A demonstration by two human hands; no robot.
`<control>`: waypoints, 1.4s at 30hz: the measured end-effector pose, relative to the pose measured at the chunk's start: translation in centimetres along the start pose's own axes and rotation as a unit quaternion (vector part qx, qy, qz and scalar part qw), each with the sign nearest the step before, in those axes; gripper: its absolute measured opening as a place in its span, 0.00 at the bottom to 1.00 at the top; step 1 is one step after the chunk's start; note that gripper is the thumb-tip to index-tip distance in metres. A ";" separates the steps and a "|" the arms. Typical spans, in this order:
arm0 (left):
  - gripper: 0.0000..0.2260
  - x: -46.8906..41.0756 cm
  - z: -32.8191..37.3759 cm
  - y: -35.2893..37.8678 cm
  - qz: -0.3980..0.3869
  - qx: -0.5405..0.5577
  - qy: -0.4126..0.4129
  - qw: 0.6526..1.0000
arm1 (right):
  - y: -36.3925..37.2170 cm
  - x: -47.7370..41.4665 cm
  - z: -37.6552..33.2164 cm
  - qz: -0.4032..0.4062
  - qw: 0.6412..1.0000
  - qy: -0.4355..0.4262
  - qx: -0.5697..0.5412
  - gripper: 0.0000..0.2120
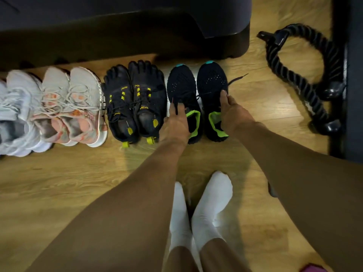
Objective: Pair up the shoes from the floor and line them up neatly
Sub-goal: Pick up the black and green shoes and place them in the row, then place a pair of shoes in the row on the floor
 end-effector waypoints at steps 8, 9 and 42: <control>0.27 11.5 0.9 -9.0 0.041 -0.075 0.045 0.995 | -5.0 14.1 -7.6 0.036 0.993 -0.074 0.087 0.38; 0.27 14.0 1.1 -10.9 0.060 -0.071 0.053 0.994 | -6.2 16.8 -9.1 0.045 0.991 -0.082 0.098 0.37; 0.22 103.9 -21.2 -34.9 0.557 0.145 -0.242 0.781 | -16.1 100.8 -46.5 0.337 0.619 -0.662 0.253 0.24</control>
Point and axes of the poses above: each hand's wrist, its own x-axis away from the middle knuckle, its own y-axis out of the palm, z = x × y, the point moved 5 cm from there along -x, towards the middle knuckle, and after that the axes turned 11 degrees about -z, right-handed, at the moved point
